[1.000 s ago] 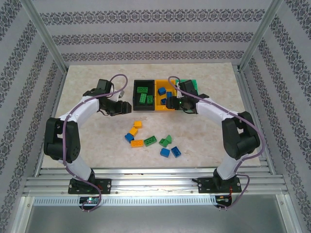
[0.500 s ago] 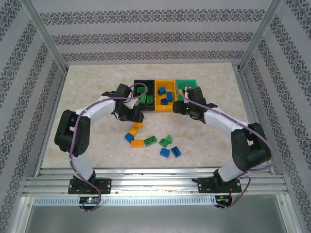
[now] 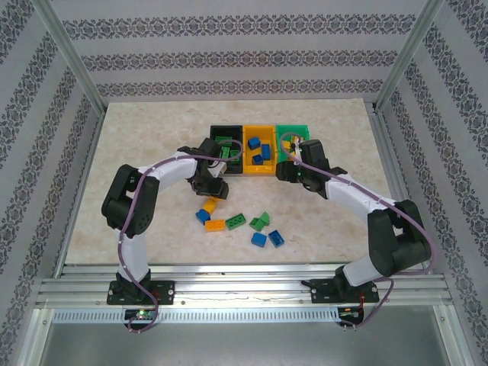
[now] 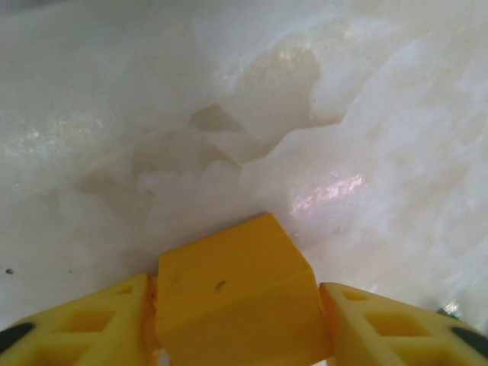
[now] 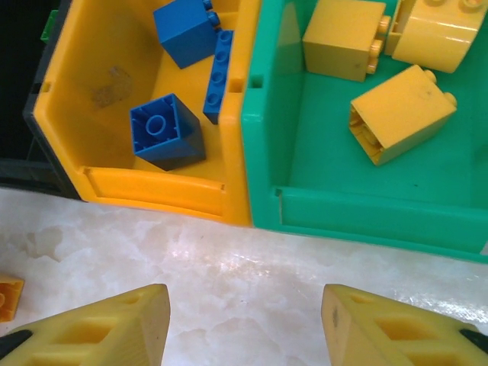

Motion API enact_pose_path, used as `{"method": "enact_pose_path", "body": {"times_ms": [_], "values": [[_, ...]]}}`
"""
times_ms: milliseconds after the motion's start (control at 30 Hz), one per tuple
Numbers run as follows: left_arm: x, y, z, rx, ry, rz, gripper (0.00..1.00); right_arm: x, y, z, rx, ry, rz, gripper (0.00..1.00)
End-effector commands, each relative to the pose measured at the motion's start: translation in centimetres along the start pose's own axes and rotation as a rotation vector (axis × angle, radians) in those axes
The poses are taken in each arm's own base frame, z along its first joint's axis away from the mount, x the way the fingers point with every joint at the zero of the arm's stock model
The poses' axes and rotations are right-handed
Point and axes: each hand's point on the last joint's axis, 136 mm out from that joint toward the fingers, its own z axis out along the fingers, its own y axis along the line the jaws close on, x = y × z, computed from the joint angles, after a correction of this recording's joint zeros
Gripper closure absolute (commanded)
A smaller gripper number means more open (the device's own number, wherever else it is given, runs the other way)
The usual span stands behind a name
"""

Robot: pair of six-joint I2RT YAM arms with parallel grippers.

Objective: Sort the legos into containers by color
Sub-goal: Pick up the lego from the center of the table, then place the lego in the container.

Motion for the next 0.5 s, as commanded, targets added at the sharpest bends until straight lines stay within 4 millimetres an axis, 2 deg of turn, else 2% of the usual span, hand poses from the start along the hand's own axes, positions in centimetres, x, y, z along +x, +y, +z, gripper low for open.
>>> {"method": "enact_pose_path", "body": {"times_ms": [0,67,233,467], "values": [[-0.1,-0.1,-0.3,-0.034,0.027,0.015,0.55,-0.5,-0.2,-0.8,-0.001,-0.041,-0.010,0.45],[-0.8,-0.7,-1.1,-0.026,0.006,0.023,0.60,-0.5,-0.5,-1.0,-0.002,-0.048,-0.001,0.45],[-3.2,-3.1,-3.4,0.026,-0.065,0.046,0.60,-0.4,-1.8,-1.9,-0.010,-0.070,0.057,0.45],[-8.2,-8.7,-6.6,0.112,-0.183,0.122,0.60,0.3,-4.1,-3.5,0.023,-0.087,0.129,0.45]]}}
